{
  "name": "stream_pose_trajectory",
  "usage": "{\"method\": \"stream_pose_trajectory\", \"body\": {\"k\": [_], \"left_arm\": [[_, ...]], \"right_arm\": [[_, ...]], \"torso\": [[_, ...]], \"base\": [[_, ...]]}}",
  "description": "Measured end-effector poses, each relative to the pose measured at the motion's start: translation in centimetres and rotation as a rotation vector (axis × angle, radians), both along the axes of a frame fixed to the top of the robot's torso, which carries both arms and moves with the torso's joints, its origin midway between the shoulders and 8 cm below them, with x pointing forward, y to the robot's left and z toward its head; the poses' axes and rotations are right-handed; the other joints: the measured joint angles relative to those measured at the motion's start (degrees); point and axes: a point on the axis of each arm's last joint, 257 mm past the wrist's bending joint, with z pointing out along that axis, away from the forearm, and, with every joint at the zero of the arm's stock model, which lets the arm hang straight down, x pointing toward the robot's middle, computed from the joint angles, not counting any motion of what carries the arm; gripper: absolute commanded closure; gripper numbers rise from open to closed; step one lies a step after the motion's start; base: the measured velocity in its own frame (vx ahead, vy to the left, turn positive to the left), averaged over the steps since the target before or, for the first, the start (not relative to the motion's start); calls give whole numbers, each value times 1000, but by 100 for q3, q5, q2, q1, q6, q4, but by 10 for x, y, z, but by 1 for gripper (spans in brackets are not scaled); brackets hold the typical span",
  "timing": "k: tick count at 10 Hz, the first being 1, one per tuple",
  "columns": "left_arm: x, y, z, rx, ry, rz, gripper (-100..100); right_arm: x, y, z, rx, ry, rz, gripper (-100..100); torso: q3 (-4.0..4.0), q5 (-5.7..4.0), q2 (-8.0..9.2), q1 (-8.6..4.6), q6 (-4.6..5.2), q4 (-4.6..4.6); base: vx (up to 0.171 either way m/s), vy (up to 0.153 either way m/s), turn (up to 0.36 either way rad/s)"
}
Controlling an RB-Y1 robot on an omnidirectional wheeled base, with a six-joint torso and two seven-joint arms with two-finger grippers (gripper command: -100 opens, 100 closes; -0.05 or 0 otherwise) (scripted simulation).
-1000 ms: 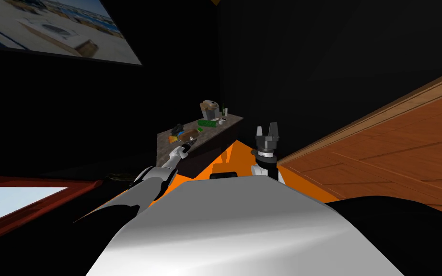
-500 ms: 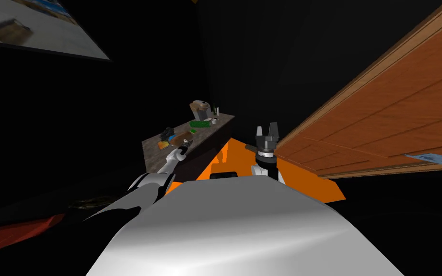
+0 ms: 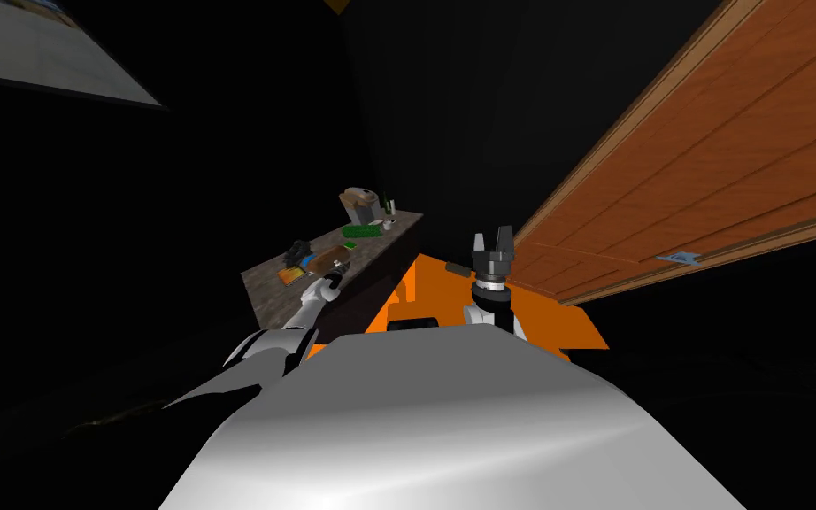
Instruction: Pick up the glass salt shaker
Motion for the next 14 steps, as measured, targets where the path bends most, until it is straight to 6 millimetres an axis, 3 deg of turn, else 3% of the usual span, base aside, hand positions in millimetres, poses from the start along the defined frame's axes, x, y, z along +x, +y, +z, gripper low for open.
{"method": "stream_pose_trajectory", "body": {"k": [4,6,8,11,12,14], "left_arm": [[-32,44,-11,0,14,114,-100],[-33,44,-3,1,5,127,-100],[-45,63,2,6,0,183,-100],[-82,103,7,16,-4,301,-100],[-83,104,7,17,-4,306,100],[-82,104,7,19,-3,304,100]], "right_arm": [[0,0,0,0,0,0,0],[0,0,0,0,0,0,0],[0,0,0,0,0,0,0],[0,0,0,0,0,0,0],[0,0,0,0,0,0,0],[0,0,0,0,0,0,0]], "torso": [[7,3,13,12,3,3],[-7,-2,-12,-7,0,-2],[1,0,3,2,4,1],[17,6,29,20,4,7],[4,3,5,9,-1,2],[-9,3,-16,0,-3,-3]], "base": [[-65,57,-229],[-26,20,-150],[-89,49,-347],[-109,69,-265],[-10,7,8],[-2,1,-5]]}}
